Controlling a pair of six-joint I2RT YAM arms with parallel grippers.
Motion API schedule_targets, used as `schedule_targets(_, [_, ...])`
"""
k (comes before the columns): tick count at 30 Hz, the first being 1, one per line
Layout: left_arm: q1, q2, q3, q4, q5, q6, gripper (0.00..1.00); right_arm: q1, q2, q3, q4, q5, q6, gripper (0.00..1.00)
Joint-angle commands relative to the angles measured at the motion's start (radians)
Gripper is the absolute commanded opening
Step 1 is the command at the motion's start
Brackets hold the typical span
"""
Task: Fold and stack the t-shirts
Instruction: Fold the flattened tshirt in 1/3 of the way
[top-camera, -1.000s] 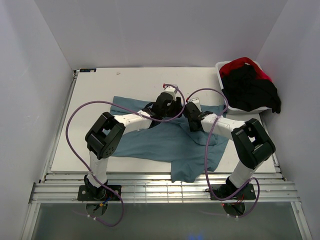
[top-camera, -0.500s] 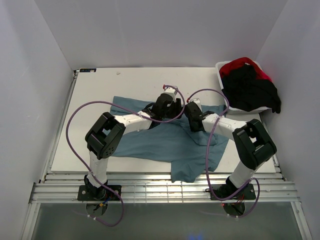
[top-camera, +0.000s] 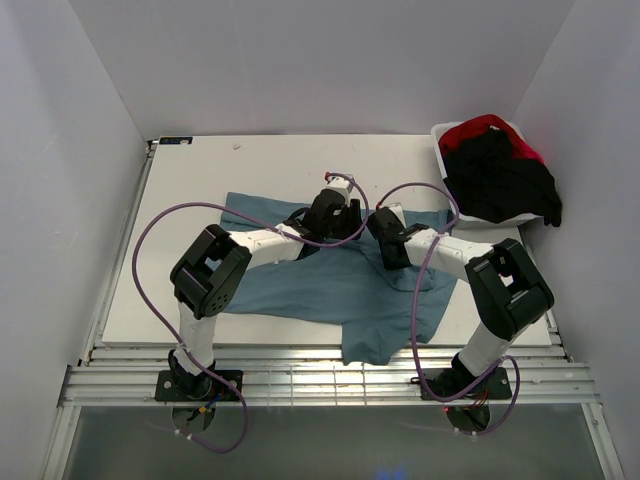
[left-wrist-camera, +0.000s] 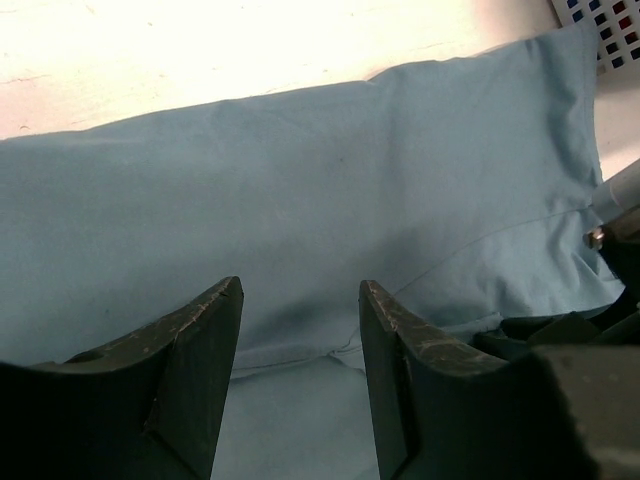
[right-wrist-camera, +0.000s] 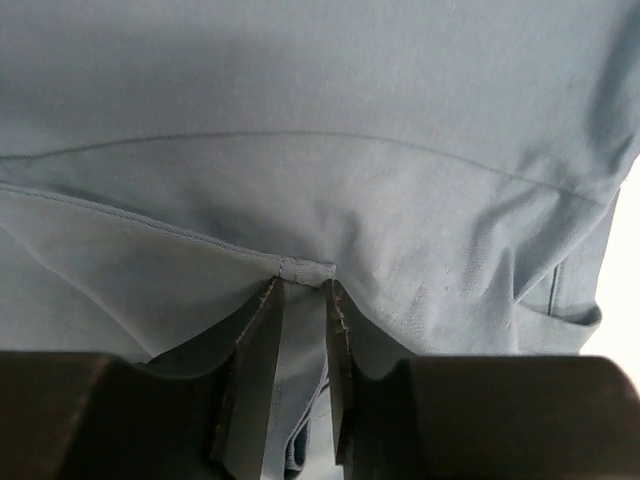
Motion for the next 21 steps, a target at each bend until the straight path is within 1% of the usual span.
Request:
schedule_targets(1, [-0.004, -0.055, -0.003, 0.023, -0.024, 0.013, 0.61, 0.000, -0.001, -0.014, -0.012, -0.007, 0.022, 0.26])
schedule_targets(2, [-0.004, -0.056, -0.001, 0.023, -0.024, 0.016, 0.61, 0.000, -0.001, -0.015, -0.009, -0.014, 0.021, 0.20])
schedule_targets(5, [-0.003, -0.056, -0.001, 0.021, -0.025, 0.015, 0.61, -0.002, 0.004, -0.015, -0.008, -0.018, 0.021, 0.12])
schedule_targets(7, [-0.004, -0.056, -0.004, 0.021, -0.027, 0.015, 0.61, 0.000, -0.002, -0.015, -0.009, -0.017, 0.022, 0.08])
schedule_targets(11, [-0.003, -0.061, -0.010, 0.023, -0.031, 0.016, 0.61, 0.001, -0.048, -0.011, -0.027, -0.009, 0.021, 0.08])
schedule_targets(21, [-0.004, -0.070, -0.015, 0.023, -0.037, 0.012, 0.61, 0.029, -0.253, 0.019, -0.101, -0.017, 0.024, 0.08])
